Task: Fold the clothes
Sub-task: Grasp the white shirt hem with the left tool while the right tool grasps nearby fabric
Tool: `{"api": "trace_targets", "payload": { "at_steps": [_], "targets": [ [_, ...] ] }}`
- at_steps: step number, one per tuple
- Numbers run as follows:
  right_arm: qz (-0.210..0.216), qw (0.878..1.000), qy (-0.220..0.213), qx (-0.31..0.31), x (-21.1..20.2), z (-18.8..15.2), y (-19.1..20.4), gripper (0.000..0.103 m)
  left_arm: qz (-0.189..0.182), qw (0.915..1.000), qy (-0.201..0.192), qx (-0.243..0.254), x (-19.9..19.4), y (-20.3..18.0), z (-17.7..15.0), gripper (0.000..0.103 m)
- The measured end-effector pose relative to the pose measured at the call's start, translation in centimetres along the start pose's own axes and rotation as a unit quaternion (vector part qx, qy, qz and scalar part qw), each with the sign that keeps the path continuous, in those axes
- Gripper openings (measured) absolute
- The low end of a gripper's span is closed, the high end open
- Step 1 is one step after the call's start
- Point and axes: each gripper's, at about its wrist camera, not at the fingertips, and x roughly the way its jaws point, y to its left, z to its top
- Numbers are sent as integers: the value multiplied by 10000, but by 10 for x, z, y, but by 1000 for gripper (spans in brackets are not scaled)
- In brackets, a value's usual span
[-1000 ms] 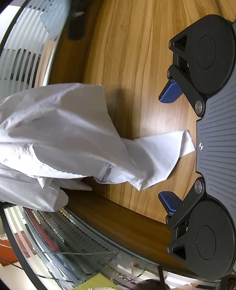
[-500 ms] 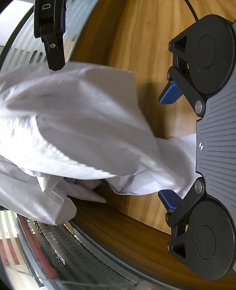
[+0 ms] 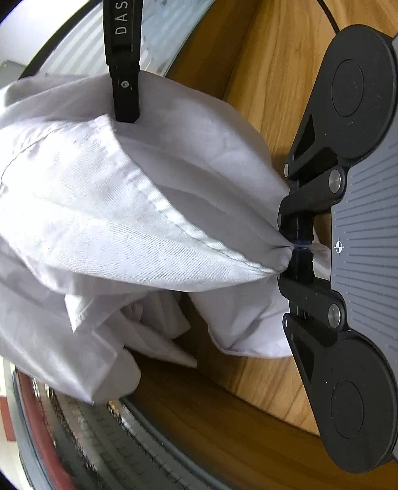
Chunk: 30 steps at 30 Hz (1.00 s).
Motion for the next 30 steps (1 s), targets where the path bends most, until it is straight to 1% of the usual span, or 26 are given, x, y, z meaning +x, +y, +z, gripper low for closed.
{"api": "trace_targets", "payload": {
  "at_steps": [4, 11, 14, 17, 21, 25, 27, 30],
  "targets": [
    [139, 9999, 58, 49, -15, -10, 4, 5, -268, 9992, -26, 281, -8, -10, -9, 4],
    [370, 9982, 199, 419, -49, -36, 6, 4, -746, 9945, -84, 727, -28, -41, -22, 4],
    [273, 9983, 244, 455, -63, -55, 12, 4, -904, 9916, -90, 919, -36, -55, -28, 4],
    [197, 9975, 240, 629, -78, -72, 10, 4, -986, 9897, -73, 1033, -40, -64, -32, 3],
    [97, 9967, 222, 778, -100, -89, 5, 4, -1068, 9886, -41, 1058, -47, -59, -32, 3],
    [79, 9958, 223, 889, -118, -102, 3, 3, -1221, 9873, 326, 967, -45, -50, -51, 3],
    [84, 9953, 228, 938, -127, -108, 2, 3, -1107, 9873, 402, 1067, -42, -50, -63, 3],
    [50, 9952, 275, 937, -138, -119, 4, 3, -1044, 9883, 516, 987, -39, -42, -70, 3]
  ]
}}
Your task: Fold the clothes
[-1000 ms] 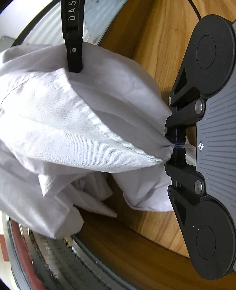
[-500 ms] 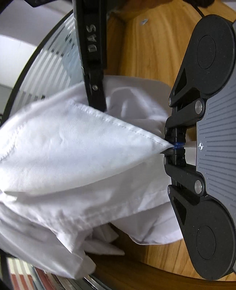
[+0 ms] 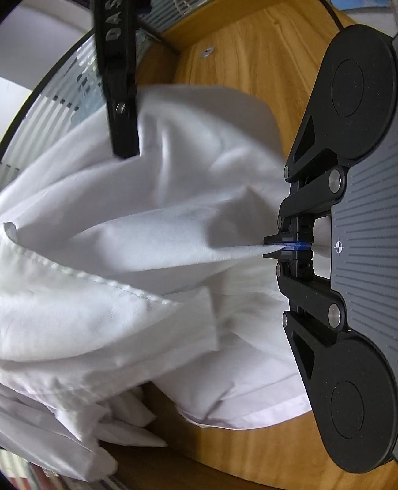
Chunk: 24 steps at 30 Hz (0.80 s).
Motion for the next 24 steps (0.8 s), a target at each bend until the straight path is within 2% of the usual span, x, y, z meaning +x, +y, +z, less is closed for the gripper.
{"api": "trace_targets", "payload": {
  "at_steps": [8, 17, 24],
  "targets": [
    [-79, 9997, 224, 102, -13, -28, -5, 3, 207, 9998, -18, -80, -2, 24, -2, 3],
    [-84, 9987, 475, 138, -20, -49, -6, 4, 297, 9994, -143, -80, -29, 2, -1, 5],
    [-158, 9964, 823, 90, -25, -76, -8, 5, 291, 9994, -207, -30, -39, -12, 6, 12]
  ]
}}
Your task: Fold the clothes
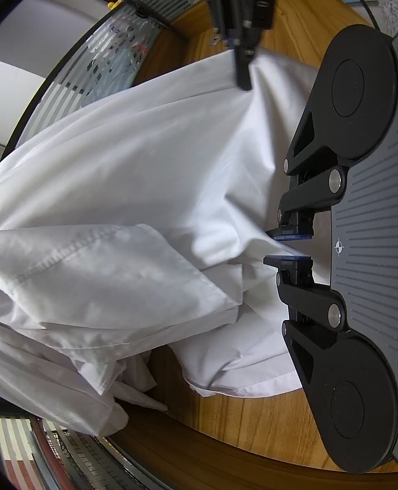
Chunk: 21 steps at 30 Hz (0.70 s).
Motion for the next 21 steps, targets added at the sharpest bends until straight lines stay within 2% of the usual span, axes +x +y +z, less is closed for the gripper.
{"api": "trace_targets", "payload": {
  "at_steps": [3, 7, 11, 14, 15, 16, 17, 18, 20, 21],
  "targets": [
    [11, 9989, 406, 229, 7, -21, -10, 1, -30, 10000, -24, 68, -2, -3, -1, 19],
    [-546, 9948, 823, 239, 15, -67, -24, 0, 140, 9995, -134, 259, -5, -8, -1, 19],
    [-663, 9953, 467, 536, -2, -76, -41, 0, 165, 9997, -91, 132, -6, -4, 4, 24],
    [-663, 9961, 326, 478, -8, -68, -42, 6, 225, 9997, -115, 79, -5, 0, 9, 42],
    [-660, 9966, 244, 426, -10, -66, -41, 16, 255, 9995, -145, 82, -6, 0, 12, 49],
    [-665, 9969, 157, 377, -11, -60, -37, 33, 284, 9994, -175, 86, -7, 0, 14, 52],
    [-670, 9972, 70, 329, -12, -54, -34, 41, 300, 9993, -228, 85, -8, 4, 19, 54],
    [-667, 9973, -24, 293, -13, -48, -33, 52, 309, 9991, -265, 81, -8, 4, 24, 57],
    [-663, 9973, -225, 211, -13, -32, -31, 65, 314, 9988, -361, 77, -5, 5, 37, 62],
    [-663, 9971, -332, 164, -13, -21, -30, 75, 314, 9986, -419, 74, -4, 4, 45, 63]
  ]
}}
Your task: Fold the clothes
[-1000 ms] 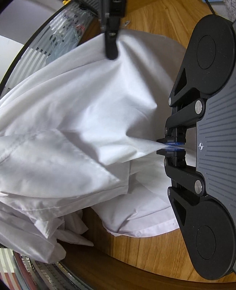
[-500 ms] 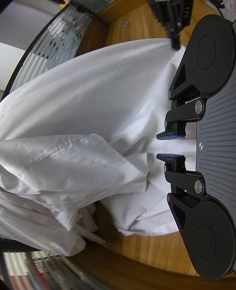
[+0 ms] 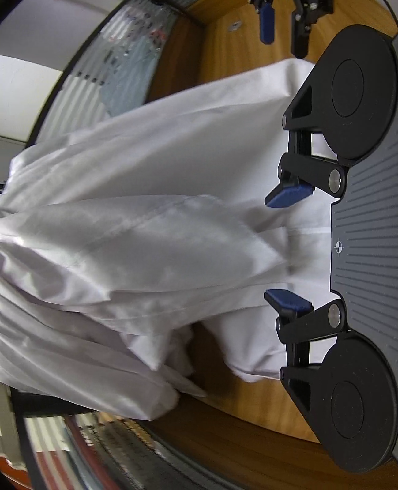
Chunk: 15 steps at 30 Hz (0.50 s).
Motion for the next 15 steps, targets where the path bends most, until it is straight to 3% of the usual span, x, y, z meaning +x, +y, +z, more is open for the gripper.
{"api": "trace_targets", "payload": {
  "at_steps": [1, 10, 15],
  "targets": [
    [4, 9999, -109, -40, 1, 11, 1, 83, 1, 10000, -58, -4, 2, 0, 7, 66],
    [-153, 9966, -772, -258, 33, 99, -9, 99, -44, 9983, -584, -36, 13, -16, 75, 78],
    [-149, 9967, -762, -248, 66, 127, -22, 101, 138, 9952, -962, -85, 14, -13, 111, 81]
  ]
}}
